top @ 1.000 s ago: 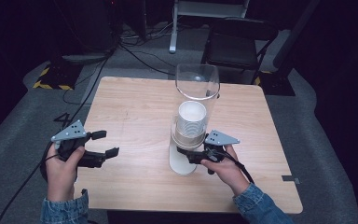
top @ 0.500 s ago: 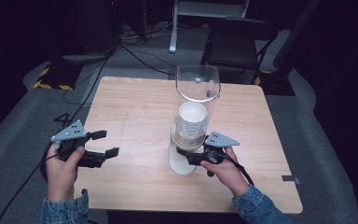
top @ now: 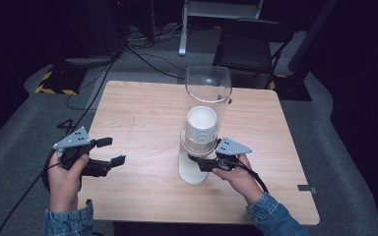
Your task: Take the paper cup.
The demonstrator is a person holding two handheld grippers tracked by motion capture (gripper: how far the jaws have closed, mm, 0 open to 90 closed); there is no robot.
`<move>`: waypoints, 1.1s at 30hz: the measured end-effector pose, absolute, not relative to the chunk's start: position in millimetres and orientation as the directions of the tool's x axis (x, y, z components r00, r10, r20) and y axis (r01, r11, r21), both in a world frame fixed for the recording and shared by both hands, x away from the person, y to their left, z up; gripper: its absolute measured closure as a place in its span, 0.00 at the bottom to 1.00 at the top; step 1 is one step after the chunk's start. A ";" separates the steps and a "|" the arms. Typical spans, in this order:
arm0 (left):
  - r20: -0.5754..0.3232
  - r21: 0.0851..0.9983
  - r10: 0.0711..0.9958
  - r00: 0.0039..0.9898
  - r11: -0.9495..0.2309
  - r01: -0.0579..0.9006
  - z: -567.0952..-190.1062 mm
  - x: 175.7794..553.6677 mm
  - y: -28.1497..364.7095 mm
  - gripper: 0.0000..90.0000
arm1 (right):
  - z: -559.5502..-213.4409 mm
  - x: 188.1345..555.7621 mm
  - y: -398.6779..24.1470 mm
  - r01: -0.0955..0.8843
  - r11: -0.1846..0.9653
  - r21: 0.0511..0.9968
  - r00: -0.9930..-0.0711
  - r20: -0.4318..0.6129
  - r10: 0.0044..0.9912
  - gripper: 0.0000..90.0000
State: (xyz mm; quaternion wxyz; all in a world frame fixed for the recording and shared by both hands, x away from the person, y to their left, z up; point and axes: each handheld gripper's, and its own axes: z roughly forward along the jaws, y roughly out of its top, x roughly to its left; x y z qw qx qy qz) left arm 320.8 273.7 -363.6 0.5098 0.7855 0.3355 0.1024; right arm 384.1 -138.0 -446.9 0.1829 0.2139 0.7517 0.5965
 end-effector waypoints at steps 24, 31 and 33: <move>-0.183 0.875 0.629 0.756 -0.247 0.417 -362.6 319.9 276.5 0.18 | -479.0 375.1 -136.0 0.255 0.322 0.912 -0.821 0.029 0.570 0.35; -0.183 0.874 0.631 0.754 -0.247 0.418 -363.0 320.2 277.5 0.18 | -482.0 373.4 -142.1 0.266 0.355 0.896 -0.821 0.017 0.571 0.35; -0.186 0.874 0.630 0.754 -0.245 0.420 -363.0 320.4 277.2 0.18 | -483.3 372.8 -142.9 0.266 0.364 0.893 -0.824 0.014 0.567 0.35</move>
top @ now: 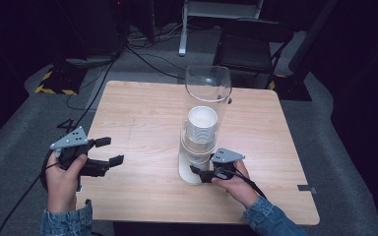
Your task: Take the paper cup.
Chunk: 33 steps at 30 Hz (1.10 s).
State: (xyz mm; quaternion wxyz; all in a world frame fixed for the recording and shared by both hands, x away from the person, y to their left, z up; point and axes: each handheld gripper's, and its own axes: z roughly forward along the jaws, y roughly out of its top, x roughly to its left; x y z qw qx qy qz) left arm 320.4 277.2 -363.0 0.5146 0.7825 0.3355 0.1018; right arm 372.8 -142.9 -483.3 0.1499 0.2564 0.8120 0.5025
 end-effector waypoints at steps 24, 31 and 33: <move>-0.198 0.868 0.616 0.762 -0.251 0.428 -364.8 330.8 272.2 0.18 | -485.9 365.6 -164.0 0.268 0.423 0.866 -0.799 -0.045 0.600 0.35; -0.196 0.866 0.613 0.765 -0.257 0.428 -365.3 334.3 269.9 0.18 | -483.6 366.8 -182.5 0.278 0.425 0.861 -0.768 -0.067 0.637 0.35; -0.199 0.865 0.611 0.766 -0.258 0.430 -365.6 334.9 268.8 0.18 | -481.8 367.9 -187.9 0.282 0.415 0.865 -0.759 -0.063 0.648 0.35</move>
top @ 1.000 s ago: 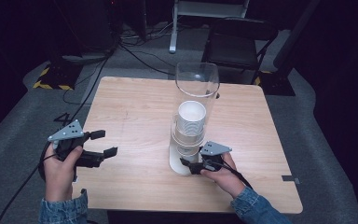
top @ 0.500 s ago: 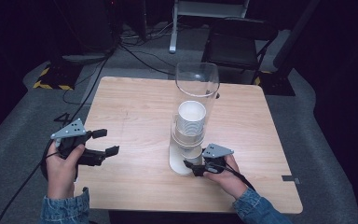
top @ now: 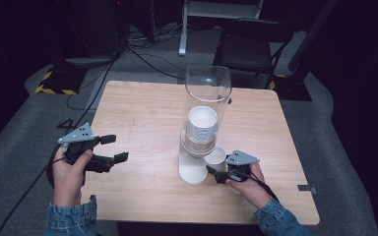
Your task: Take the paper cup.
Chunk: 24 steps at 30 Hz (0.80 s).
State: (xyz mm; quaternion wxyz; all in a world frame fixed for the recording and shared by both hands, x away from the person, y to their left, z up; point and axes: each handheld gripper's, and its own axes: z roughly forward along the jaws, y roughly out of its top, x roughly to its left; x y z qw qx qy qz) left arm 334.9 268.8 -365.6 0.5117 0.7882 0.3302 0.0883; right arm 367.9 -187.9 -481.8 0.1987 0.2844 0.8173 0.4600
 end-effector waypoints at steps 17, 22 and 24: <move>-0.202 0.858 0.614 0.763 -0.264 0.440 -368.9 334.5 266.7 0.18 | -438.5 392.5 -242.1 0.281 0.210 0.936 -0.658 0.029 0.752 0.35; -0.205 0.849 0.617 0.760 -0.275 0.452 -372.5 333.4 266.4 0.18 | -426.9 402.7 -260.7 0.276 0.160 0.948 -0.638 0.056 0.768 0.35; -0.207 0.847 0.619 0.757 -0.275 0.456 -374.2 332.8 266.4 0.18 | -424.0 407.4 -267.8 0.283 0.154 0.947 -0.627 0.062 0.776 0.35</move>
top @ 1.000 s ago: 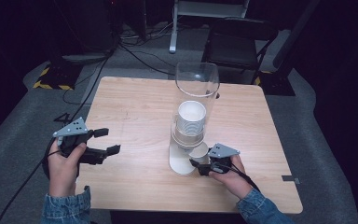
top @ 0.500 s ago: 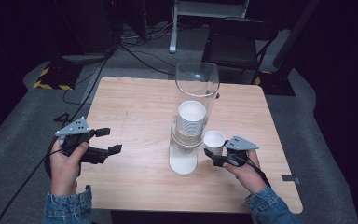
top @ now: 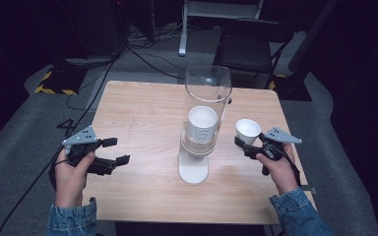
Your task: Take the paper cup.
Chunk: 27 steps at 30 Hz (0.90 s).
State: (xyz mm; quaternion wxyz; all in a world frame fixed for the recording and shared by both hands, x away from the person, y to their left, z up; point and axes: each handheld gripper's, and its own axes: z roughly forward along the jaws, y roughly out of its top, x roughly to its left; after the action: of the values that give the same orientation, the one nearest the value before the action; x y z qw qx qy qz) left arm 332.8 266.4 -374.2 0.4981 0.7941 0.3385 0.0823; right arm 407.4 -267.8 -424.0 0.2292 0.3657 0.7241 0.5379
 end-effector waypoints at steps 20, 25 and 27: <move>-0.226 0.821 0.643 0.732 -0.279 0.498 -384.0 320.5 273.2 0.18 | -462.3 460.4 -276.1 0.444 0.169 0.880 -0.551 0.120 0.826 0.35; -0.228 0.819 0.646 0.729 -0.277 0.502 -384.4 317.9 274.3 0.18 | -469.5 462.6 -266.8 0.461 0.213 0.862 -0.565 0.100 0.819 0.34; -0.225 0.819 0.646 0.730 -0.280 0.501 -384.9 318.1 274.5 0.18 | -473.2 463.1 -260.5 0.459 0.244 0.854 -0.577 0.078 0.813 0.34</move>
State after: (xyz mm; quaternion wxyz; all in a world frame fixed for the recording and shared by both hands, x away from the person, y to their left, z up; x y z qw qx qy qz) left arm 318.1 274.5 -384.9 0.4799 0.7966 0.3598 0.0754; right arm 463.1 -260.5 -473.2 0.1954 0.4162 0.7642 0.4524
